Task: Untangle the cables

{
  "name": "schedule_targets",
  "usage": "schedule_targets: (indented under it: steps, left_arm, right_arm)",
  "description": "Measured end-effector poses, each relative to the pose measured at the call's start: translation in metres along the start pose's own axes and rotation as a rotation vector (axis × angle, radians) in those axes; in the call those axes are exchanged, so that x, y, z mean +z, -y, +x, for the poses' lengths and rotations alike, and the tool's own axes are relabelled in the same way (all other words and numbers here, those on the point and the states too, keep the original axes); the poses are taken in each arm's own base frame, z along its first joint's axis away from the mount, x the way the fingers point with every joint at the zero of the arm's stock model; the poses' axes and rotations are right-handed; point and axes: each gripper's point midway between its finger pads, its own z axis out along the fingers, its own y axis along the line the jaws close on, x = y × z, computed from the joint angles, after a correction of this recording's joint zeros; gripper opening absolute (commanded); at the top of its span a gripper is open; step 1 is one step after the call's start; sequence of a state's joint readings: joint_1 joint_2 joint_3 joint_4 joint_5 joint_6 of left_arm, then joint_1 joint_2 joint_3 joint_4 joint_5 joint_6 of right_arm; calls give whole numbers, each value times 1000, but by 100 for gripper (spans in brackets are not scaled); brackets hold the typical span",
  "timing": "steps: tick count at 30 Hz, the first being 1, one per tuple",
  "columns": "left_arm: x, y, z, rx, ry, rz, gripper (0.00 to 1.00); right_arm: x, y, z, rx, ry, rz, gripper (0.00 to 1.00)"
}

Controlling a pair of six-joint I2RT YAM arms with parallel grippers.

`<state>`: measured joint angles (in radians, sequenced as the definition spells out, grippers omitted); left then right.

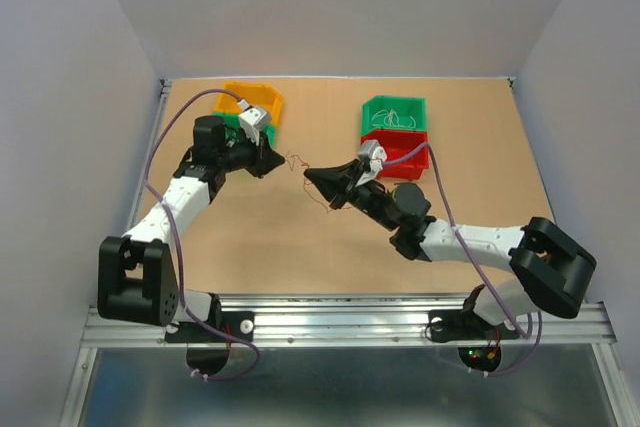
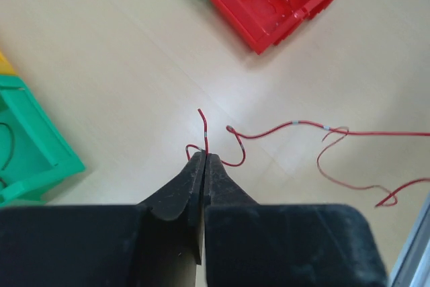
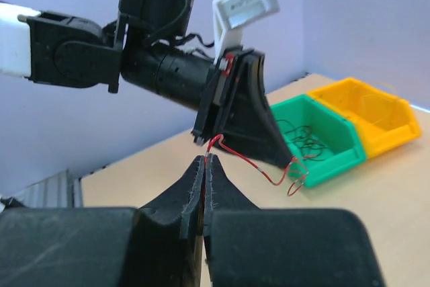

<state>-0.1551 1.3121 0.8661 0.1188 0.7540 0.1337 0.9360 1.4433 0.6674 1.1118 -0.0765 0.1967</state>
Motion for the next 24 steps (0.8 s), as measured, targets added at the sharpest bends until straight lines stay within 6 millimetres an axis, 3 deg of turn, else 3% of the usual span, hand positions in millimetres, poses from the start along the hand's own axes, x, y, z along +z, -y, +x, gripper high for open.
schedule_targets:
  steps: [4, 8, 10, 11, 18, 21, 24]
  left_arm:
    - [13, 6, 18, -28, -67, 94, 21]
    - [19, 19, 33, -36, -113, 168, 48]
    - [21, 27, 35, -22, -119, 196, 57]
    - [22, 29, 35, -14, -119, 205, 67]
    - [19, 28, 28, 23, -107, 175, 74]
    - [14, 27, 17, 54, -79, 143, 84]
    - [10, 23, 8, 80, -55, 108, 87]
  right_arm:
    - [0, 25, -11, -28, 2, 90, 0]
    - [1, 64, -23, -53, 4, 183, 1]
    - [3, 80, -34, -64, 18, 214, 1]
    - [4, 87, -40, -68, 28, 224, 1]
    - [4, 132, -70, -73, 74, 262, 1]
    - [6, 149, -63, -66, 59, 260, 1]
    - [8, 163, -48, -47, 29, 254, 1]
